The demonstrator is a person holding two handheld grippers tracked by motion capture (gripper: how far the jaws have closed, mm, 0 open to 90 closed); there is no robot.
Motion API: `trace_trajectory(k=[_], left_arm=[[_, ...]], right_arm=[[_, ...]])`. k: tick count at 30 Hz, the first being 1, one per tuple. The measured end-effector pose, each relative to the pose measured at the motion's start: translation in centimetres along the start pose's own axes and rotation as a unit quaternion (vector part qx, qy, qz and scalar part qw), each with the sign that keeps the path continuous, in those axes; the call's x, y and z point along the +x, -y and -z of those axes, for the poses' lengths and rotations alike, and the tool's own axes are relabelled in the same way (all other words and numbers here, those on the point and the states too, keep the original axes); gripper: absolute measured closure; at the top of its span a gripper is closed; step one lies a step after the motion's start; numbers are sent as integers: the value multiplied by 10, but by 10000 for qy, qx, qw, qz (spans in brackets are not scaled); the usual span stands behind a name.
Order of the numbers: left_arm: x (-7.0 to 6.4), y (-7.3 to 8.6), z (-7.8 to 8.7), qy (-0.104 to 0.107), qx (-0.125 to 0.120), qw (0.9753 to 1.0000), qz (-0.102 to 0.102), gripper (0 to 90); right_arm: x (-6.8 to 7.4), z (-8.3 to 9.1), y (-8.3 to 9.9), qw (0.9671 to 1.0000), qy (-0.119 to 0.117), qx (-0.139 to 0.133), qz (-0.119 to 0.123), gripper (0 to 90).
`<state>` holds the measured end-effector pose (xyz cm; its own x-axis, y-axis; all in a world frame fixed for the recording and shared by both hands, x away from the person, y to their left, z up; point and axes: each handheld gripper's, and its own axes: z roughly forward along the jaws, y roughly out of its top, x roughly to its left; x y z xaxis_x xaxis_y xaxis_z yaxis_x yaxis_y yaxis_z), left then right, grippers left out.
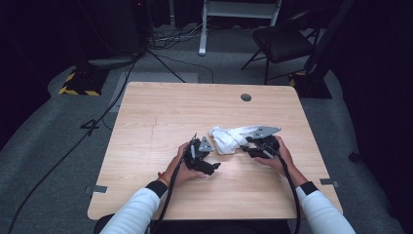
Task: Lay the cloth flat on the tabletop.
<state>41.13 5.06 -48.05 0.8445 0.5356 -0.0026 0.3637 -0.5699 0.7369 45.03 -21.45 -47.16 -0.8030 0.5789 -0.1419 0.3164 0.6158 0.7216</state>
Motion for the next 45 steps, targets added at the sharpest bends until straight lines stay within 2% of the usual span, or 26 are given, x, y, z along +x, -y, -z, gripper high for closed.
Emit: trace_trajectory(k=[2, 3, 5, 7, 9, 11, 12, 13, 15, 16, 17, 19, 25, 32, 33, 35, 37, 38, 41, 42, 44, 45], left_arm=[[2, -6, -2, -25, -97, 9999, 31, 198], [3, -8, -5, 13, -130, 9999, 111, 198], [5, -13, -10, -16, -143, 9997, 206, 205], [5, -17, -17, -60, -151, 9997, 194, 217], [7, -22, -23, -181, -31, 9994, 280, 300], [9, -25, -25, -215, -29, 9991, 351, 321], [10, -26, -26, -290, -5, 9990, 349, 359], [11, -26, -27, -331, 20, 9988, 347, 450], [13, -25, -28, -301, 114, 9993, 187, 474], [13, -25, -27, -311, 123, 9994, 96, 564], [14, -25, -26, -324, 156, 9994, -13, 564], [13, -24, -23, -392, 192, 9988, -200, 649], [15, -21, -9, -285, 241, 9987, -360, 685], [9, -17, 6, -190, 341, 9977, -551, 710], [7, -16, 8, -169, 331, 9976, -580, 710], [4, -13, 10, -172, 413, 9970, -633, 706], [2, -8, 10, -150, 506, 9962, -699, 705], [1, -6, 9, -118, 546, 9958, -725, 706], [-1, -2, 11, -82, 591, 9951, -794, 710], [-2, -1, 12, -81, 611, 9947, -821, 718], [-3, 2, 15, -59, 628, 9941, -880, 721], [-3, 4, 16, -48, 633, 9943, -859, 720]], right_arm=[[2, -4, -2, 10000, 44, 33, 62, 620], [4, -5, -2, 9999, 53, 46, 94, 653], [6, -7, -1, 9998, 13, 69, 170, 749], [6, -8, 0, 9997, 32, 116, 197, 767], [6, -8, 2, 9997, 3, 129, 216, 806], [6, -7, 3, 9997, -3, 120, 211, 825], [6, -6, 4, 9997, -30, 94, 208, 835], [7, -4, 5, 9997, -111, 66, 193, 850], [7, -4, 5, 9997, -141, 60, 211, 852], [8, -2, 5, 9995, -181, 67, 248, 857], [8, -2, 5, 9995, -181, 67, 248, 857], [10, 2, 5, 9994, -255, 31, 245, 861], [16, 9, 6, 9991, -262, 5, 326, 862], [22, 19, 4, 9988, -291, -132, 359, 863], [23, 20, 4, 9987, -345, -148, 343, 861], [25, 23, 5, 9989, -299, -156, 323, 762], [24, 27, 7, 9989, -316, -234, 269, 732], [21, 32, 8, 9991, -193, -326, 200, 689], [15, 38, 10, 9991, -93, -396, 69, 646], [7, 40, 12, 9991, 79, -421, -69, 590], [4, 40, 13, 9990, 154, -404, -114, 570], [-4, 38, 16, 9986, 237, -368, -294, 508]])
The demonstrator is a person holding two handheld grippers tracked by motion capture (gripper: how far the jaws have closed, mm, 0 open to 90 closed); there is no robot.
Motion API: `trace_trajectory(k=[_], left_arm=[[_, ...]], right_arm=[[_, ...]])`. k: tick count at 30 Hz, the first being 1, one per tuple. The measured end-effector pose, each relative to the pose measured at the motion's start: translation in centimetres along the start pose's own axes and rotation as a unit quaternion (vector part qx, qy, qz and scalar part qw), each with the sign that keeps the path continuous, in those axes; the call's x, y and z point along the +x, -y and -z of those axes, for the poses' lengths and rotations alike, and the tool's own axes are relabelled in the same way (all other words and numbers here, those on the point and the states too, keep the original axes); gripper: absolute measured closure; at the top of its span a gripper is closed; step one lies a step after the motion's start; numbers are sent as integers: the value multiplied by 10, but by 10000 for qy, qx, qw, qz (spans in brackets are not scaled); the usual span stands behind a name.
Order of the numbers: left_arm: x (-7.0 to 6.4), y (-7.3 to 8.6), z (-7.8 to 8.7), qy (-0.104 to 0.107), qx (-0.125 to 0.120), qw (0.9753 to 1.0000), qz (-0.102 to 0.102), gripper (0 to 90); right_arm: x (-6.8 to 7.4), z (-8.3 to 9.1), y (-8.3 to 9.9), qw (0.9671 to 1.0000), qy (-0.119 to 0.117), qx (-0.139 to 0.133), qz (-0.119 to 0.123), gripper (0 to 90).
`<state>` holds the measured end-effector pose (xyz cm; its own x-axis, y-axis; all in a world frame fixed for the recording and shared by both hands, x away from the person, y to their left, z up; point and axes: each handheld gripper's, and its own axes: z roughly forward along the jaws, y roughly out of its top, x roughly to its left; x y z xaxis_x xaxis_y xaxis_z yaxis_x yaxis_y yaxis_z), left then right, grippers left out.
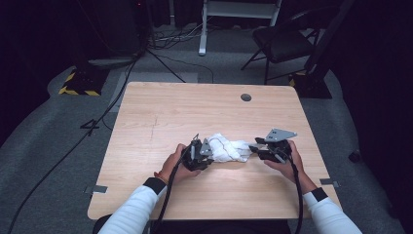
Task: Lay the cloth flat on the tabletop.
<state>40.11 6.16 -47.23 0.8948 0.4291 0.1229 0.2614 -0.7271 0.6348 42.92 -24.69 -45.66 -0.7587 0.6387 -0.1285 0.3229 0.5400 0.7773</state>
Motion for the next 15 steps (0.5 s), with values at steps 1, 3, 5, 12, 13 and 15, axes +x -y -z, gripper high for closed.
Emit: trace_trajectory(k=[1, 3, 5, 12, 13, 15], left_arm=[[0, 4, 1, 15, 10, 10000, 27, 720], [0, 6, 3, 29, 35, 10000, 49, 719], [0, 10, 3, 34, 48, 10000, 48, 721], [-1, 22, 9, 91, 109, 9999, 17, 839], [-1, 22, 11, 85, 97, 9999, -23, 839], [-1, 22, 13, 87, 42, 9999, -66, 858]], right_arm=[[-3, -2, 2, 10000, -29, 64, -58, 489], [-4, -4, 3, 9998, -113, 122, -115, 479], [-5, -10, 6, 9989, -273, 361, -110, 475], [1, -8, 9, 9977, -311, 493, 342, 862], [1, -8, 9, 9977, -311, 493, 342, 862], [0, -2, 8, 9984, -262, 388, 320, 874]])
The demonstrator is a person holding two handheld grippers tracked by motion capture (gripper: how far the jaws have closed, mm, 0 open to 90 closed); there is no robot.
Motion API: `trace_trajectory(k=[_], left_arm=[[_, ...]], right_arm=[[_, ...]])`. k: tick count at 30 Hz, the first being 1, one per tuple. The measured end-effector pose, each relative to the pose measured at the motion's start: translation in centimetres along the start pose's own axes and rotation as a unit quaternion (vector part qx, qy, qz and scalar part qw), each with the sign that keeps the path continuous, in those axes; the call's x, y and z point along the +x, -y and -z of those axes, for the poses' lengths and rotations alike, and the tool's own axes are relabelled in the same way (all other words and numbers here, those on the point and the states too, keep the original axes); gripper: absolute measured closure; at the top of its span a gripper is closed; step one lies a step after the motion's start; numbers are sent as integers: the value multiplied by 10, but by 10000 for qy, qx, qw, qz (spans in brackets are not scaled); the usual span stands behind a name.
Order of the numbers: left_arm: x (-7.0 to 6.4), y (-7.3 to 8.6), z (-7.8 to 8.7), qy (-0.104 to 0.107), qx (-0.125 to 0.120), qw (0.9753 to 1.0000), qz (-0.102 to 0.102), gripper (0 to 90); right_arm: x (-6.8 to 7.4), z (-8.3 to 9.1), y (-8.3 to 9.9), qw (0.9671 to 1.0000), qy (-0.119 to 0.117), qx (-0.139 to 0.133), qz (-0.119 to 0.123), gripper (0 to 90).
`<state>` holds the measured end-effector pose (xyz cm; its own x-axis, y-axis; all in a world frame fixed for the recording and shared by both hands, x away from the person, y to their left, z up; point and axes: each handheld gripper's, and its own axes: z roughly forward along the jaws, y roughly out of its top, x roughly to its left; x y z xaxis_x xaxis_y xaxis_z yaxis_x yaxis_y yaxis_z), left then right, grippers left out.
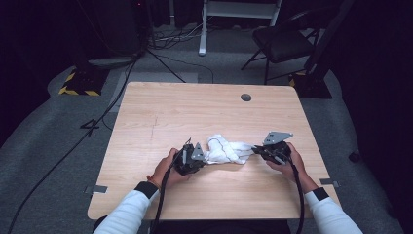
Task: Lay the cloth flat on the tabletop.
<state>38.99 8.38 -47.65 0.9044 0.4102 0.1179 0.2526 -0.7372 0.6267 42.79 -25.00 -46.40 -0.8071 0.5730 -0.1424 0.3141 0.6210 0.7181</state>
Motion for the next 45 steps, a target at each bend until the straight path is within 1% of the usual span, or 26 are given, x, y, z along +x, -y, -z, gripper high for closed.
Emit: trace_trajectory(k=[2, 3, 4, 7, 10, 13, 14, 16, 18, 19, 20, 21, 22, 24, 26, 27, 30, 31, 32, 34, 36, 37, 39, 41, 43, 45], left_arm=[[0, -1, 1, -4, 5, 10000, -25, 868], [0, -1, 3, -9, -26, 10000, -44, 868], [0, 0, 4, -10, -55, 10000, -32, 870], [3, 4, 11, -10, -133, 9999, 64, 874], [6, 8, 16, -63, -195, 9997, 142, 875], [8, 11, 18, -130, -96, 9997, 197, 868], [10, 12, 17, -274, 19, 9994, 219, 830], [12, 15, 18, -245, -76, 9994, 243, 759], [13, 13, 20, -307, -171, 9987, 362, 689], [13, 11, 20, -351, -239, 9983, 398, 575], [12, 9, 21, -411, -294, 9976, 471, 575], [10, 5, 22, -459, -407, 9963, 602, 512], [8, 0, 23, -477, -489, 9955, 663, 471], [0, -12, 25, -482, -683, 9940, 702, 354], [-10, -26, 28, -513, -865, 9931, 600, 315], [-15, -32, 29, -476, -952, 9929, 527, 315], [-31, -48, 25, -438, -1047, 9930, 314, 300], [-38, -53, 21, -332, -1052, 9937, 218, 300], [-44, -58, 16, -279, -1019, 9943, 112, 299], [-54, -66, 1, -236, -833, 9962, -34, 302], [-58, -71, -16, -193, -589, 9981, -65, 316], [-58, -72, -22, -175, -508, 9986, -21, 348], [-55, -72, -34, -236, -296, 9993, -14, 451], [-49, -68, -39, -215, -239, 9995, 1, 593], [-43, -65, -35, -267, -193, 9994, -84, 747], [-36, -61, -27, -279, -264, 9993, 12, 842]], right_arm=[[-2, 12, -2, 9997, 36, -219, -62, 877], [-2, 12, -2, 9997, 36, -219, -62, 877], [-2, 17, -2, 9995, 80, -298, -79, 878], [-4, 28, -1, 9990, 121, -417, -129, 880], [-6, 32, 1, 9985, 115, -495, -186, 880], [-2, 33, 0, 9985, 88, -514, -143, 880], [0, 32, -1, 9985, 62, -528, -129, 880], [1, 29, -1, 9988, 67, -468, -87, 881], [2, 27, 0, 9990, 16, -438, -111, 881], [2, 26, 0, 9991, -1, -423, -102, 881], [2, 25, 0, 9990, -26, -423, -109, 881], [2, 25, 0, 9990, -52, -424, -124, 881], [3, 24, 0, 9991, -46, -417, -99, 881], [4, 23, -1, 9991, -80, -401, -76, 881], [6, 20, -1, 9993, -91, -348, -51, 881], [6, 20, -1, 9993, -91, -348, -51, 881], [6, 19, -1, 9994, -115, -309, -39, 881], [6, 18, -1, 9995, -111, -306, -44, 881], [6, 17, -1, 9995, -117, -295, -52, 881], [7, 16, -1, 9996, -111, -265, -46, 881], [7, 16, -1, 9996, -95, -267, -32, 881], [6, 17, -1, 9996, -93, -278, -42, 881], [6, 18, -1, 9995, -66, -291, -49, 881], [5, 20, -1, 9994, -42, -322, -65, 881], [3, 22, -1, 9994, -11, -345, -81, 881], [2, 24, -1, 9992, 34, -378, -115, 881]])
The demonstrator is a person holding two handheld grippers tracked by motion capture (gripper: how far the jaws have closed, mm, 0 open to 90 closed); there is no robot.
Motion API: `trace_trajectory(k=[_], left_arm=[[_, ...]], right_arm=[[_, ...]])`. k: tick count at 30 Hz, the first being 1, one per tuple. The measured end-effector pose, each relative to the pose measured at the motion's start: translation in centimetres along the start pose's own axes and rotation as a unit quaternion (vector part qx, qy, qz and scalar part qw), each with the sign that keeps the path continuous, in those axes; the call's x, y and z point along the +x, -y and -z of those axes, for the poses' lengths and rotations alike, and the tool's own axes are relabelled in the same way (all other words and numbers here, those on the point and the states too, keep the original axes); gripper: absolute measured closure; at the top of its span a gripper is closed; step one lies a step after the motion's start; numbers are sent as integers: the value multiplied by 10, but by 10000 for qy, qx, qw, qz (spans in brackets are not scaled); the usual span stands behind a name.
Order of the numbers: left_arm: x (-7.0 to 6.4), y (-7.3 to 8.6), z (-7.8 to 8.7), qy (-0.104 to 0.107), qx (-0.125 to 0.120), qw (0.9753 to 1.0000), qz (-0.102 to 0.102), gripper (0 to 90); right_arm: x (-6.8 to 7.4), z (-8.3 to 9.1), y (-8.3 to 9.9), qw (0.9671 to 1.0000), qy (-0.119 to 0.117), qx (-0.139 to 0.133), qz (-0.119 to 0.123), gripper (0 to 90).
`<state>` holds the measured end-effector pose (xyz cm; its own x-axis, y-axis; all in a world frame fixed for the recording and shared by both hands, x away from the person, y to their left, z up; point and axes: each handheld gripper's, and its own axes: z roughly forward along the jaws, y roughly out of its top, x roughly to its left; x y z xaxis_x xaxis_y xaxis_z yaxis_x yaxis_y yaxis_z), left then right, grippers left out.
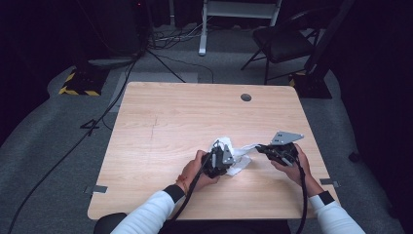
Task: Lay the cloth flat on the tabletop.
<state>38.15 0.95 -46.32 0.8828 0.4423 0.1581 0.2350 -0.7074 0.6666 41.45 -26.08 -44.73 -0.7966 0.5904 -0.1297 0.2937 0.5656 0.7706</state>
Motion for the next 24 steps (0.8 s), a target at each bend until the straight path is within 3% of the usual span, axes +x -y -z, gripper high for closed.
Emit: trace_trajectory(k=[1, 4, 7, 9, 10, 11, 15, 17, 18, 20, 22, 24], left_arm=[[4, 2, 5, 5, -62, 10000, 26, 897], [17, 9, 18, 66, -241, 9995, 174, 900], [19, 9, 19, 178, -350, 9987, 312, 882], [14, 5, 14, 270, -367, 9985, 302, 766], [10, 2, 11, 206, -309, 9988, 310, 598], [6, -1, 7, 175, -270, 9989, 331, 598], [-4, -7, -11, 92, -113, 9984, 539, 367], [-4, -7, -19, 3, -50, 9979, 648, 334], [-5, -8, -22, -45, -22, 9976, 689, 331], [-7, -8, -25, -245, 83, 9982, 550, 360], [-6, -7, -23, -501, 121, 9979, 387, 565], [1, -3, -18, -412, 90, 9983, 403, 701]], right_arm=[[-2, 2, 0, 9999, 90, -54, -51, 881], [-6, 6, 0, 9996, 130, -154, -188, 881], [-6, 7, 0, 9996, 109, -168, -211, 881], [-5, 5, -1, 9997, 108, -141, -166, 882], [-2, 4, -2, 9998, 88, -129, -124, 881], [-2, 4, -2, 9998, 88, -129, -124, 881], [-1, 4, -2, 9998, 15, -162, -61, 881], [0, 5, -2, 9998, -16, -168, -68, 881], [0, 5, -2, 9998, -29, -174, -67, 881], [1, 5, -2, 9998, -35, -176, -47, 881], [1, 6, -3, 9998, -33, -184, -50, 881], [1, 7, -3, 9998, -14, -183, -37, 881]])
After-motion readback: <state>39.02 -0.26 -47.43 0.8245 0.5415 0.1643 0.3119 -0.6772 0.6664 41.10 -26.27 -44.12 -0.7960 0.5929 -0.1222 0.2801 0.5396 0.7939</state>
